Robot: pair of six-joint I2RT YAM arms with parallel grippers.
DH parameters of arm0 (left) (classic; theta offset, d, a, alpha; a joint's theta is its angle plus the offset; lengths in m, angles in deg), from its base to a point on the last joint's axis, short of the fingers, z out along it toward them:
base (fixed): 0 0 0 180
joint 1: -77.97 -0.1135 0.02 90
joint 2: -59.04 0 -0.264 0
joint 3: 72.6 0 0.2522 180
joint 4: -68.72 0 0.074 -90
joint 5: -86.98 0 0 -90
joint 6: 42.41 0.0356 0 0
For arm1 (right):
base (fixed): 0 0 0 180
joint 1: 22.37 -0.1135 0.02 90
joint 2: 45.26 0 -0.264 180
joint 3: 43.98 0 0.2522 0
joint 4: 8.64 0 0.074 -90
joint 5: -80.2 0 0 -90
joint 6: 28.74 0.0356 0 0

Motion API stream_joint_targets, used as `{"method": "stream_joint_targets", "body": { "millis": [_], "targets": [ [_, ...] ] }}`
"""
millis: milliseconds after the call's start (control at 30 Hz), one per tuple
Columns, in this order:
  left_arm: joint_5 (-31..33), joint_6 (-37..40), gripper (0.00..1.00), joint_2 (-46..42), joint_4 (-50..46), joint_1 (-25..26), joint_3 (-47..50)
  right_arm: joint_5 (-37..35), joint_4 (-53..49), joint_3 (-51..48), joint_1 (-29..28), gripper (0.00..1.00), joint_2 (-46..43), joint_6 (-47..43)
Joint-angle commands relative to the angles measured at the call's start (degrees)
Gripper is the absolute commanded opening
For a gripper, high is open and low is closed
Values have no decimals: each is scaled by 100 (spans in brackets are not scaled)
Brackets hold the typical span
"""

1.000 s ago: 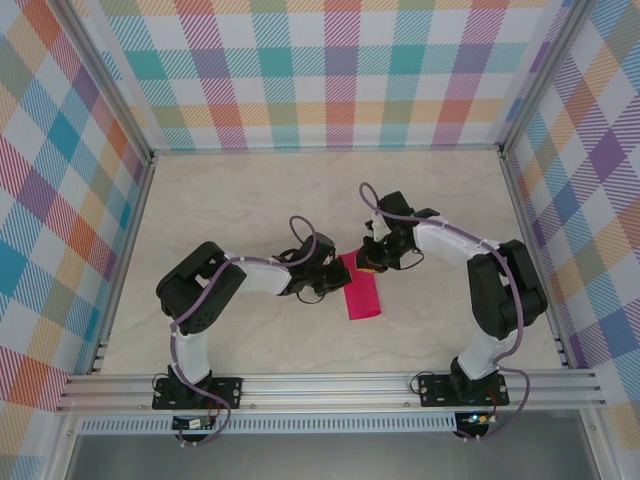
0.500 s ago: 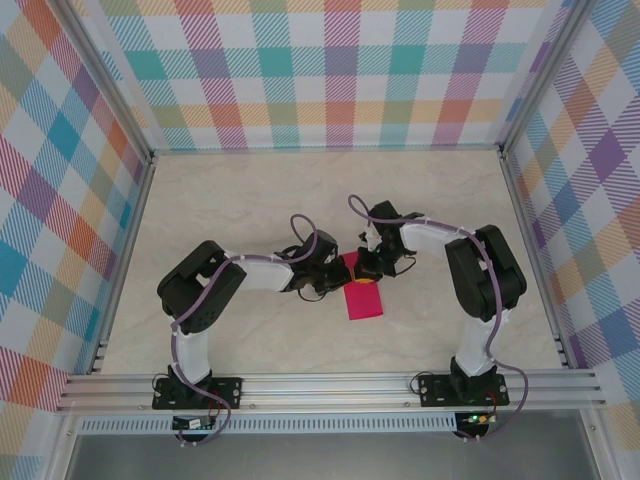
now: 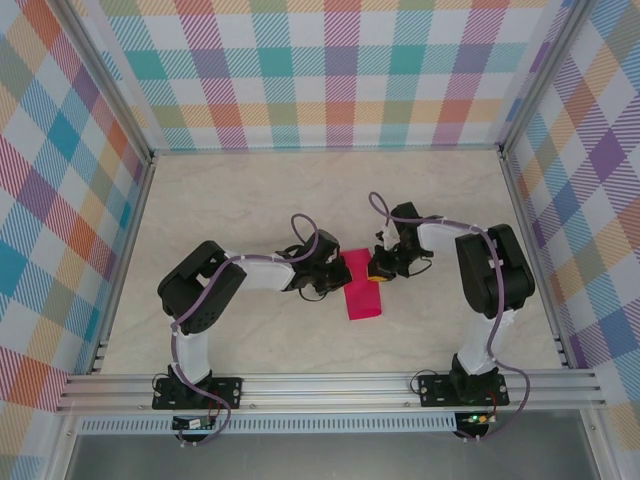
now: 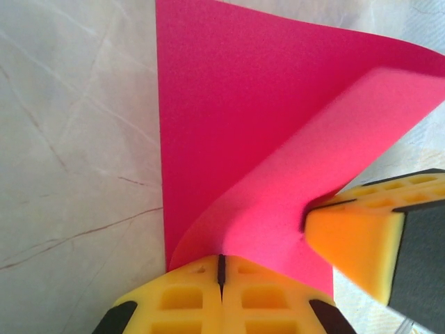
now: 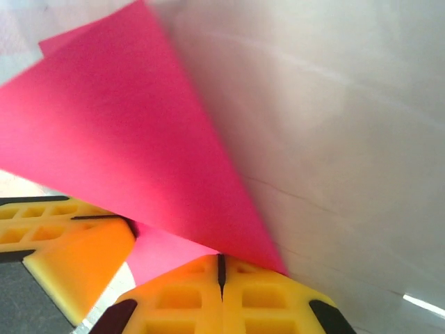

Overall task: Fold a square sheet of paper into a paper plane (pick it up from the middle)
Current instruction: Fold the square sheet of paper in half at the center of the table.

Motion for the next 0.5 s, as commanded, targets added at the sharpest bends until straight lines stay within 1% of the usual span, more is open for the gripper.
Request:
{"method": "stream_joint_targets", "body": {
  "millis": [0,67,133,300,400,467],
  "targets": [
    [674,-7,0,639,-1866,37,511,-428,94,-265,384,0,-263,245],
    [674,10,0,624,-1891,29,493,-594,106,-314,440,1,-459,303],
    [666,28,0,608,-1883,35,487,-610,109,-306,447,0,-690,312],
    [692,70,0,582,-1945,39,442,83,714,-572,429,2,-1658,409],
    [693,91,0,590,-1960,32,426,677,884,-512,342,4,-1552,374],
    [709,108,0,600,-2013,34,398,773,818,-327,135,3,-1131,330]
  ]
}}
